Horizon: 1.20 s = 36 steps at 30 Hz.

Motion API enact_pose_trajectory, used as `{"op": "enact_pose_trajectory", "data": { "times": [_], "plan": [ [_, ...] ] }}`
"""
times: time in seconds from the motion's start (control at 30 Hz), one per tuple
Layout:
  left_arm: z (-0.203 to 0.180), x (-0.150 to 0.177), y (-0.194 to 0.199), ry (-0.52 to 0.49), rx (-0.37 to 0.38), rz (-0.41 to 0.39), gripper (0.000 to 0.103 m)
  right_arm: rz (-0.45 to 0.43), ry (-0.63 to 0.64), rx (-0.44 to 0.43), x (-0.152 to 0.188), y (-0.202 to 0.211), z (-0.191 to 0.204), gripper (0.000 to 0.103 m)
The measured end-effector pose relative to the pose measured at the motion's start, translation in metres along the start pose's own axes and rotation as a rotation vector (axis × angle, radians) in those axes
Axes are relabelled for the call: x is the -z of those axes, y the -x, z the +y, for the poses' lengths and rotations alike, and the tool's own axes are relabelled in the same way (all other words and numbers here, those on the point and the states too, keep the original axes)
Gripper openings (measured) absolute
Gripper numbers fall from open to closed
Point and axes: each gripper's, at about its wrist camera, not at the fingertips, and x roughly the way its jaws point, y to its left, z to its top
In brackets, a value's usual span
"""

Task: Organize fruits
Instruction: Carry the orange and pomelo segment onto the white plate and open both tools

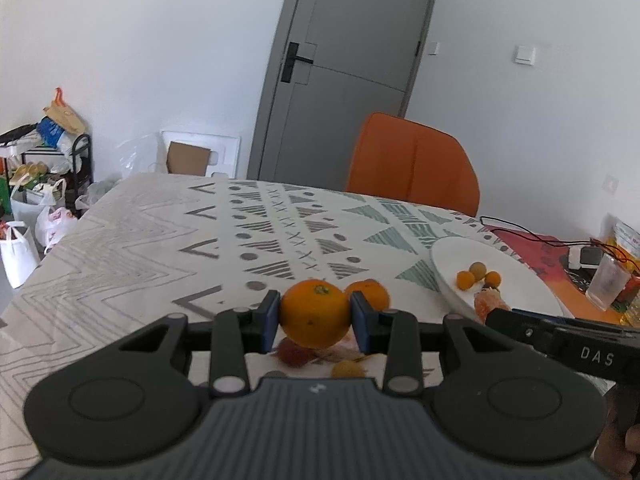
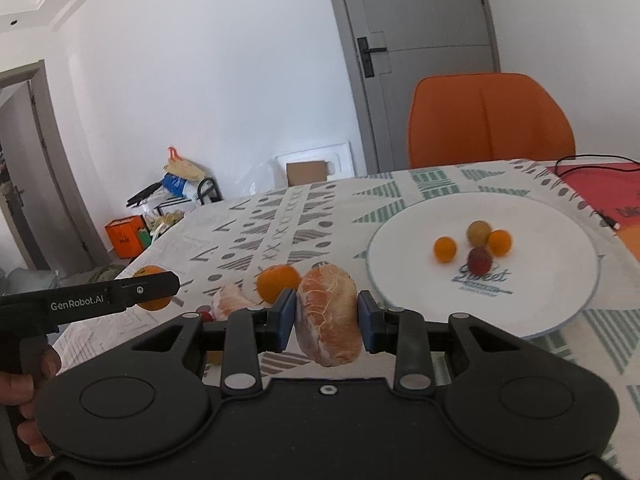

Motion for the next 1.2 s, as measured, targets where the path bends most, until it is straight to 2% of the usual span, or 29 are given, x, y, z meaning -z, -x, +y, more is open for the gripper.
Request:
{"op": "enact_pose_trajectory", "data": {
  "times": [0.7, 1.2],
  "plan": [
    [-0.07, -0.006, -0.025, -0.097, 0.103, 0.007, 0.036, -0.055, -0.075, 0.114, 0.0, 0.032, -0.065, 0.031],
    [-0.108, -0.014, -0.054, -0.154, 0.168, 0.018, 0.036, -0.065, -0.118, 0.188, 0.003, 0.035, -0.106, 0.031]
  ]
}}
